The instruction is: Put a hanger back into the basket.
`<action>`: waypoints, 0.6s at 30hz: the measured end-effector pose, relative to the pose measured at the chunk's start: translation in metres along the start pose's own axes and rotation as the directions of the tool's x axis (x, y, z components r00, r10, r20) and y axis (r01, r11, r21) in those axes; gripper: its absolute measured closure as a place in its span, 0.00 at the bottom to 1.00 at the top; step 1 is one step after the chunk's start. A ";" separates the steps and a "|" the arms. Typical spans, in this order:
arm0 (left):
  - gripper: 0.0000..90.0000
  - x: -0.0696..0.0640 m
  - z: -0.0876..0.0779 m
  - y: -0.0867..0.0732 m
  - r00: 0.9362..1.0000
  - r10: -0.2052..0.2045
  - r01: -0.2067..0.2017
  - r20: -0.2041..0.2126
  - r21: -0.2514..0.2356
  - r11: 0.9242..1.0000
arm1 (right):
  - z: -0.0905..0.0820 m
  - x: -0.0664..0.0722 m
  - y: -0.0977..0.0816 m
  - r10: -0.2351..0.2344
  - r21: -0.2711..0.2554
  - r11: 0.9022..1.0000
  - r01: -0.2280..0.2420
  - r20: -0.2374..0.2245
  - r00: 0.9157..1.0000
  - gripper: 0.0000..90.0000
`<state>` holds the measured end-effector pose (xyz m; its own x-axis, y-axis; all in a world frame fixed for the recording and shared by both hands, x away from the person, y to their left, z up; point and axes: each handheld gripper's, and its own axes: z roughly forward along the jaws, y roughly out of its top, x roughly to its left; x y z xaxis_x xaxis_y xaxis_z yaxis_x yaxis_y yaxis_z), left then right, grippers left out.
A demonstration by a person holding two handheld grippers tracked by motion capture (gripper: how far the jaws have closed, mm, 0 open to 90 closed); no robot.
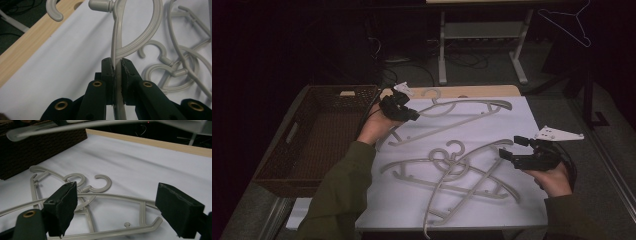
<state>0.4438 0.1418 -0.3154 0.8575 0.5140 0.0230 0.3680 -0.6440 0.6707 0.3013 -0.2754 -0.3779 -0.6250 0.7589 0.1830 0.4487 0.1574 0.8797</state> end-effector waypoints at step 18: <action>0.91 0.007 -0.074 -0.004 0.998 -0.065 0.064 -0.011 -0.031 0.997 | 0.002 0.000 0.001 -0.002 0.004 1.000 0.002 -0.001 1.000 0.19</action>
<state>0.4219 0.1900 -0.2629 0.8279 0.5607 -0.0122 0.4109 -0.5916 0.6936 0.3027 -0.2736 -0.3782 -0.6265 0.7579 0.1818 0.4502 0.1615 0.8782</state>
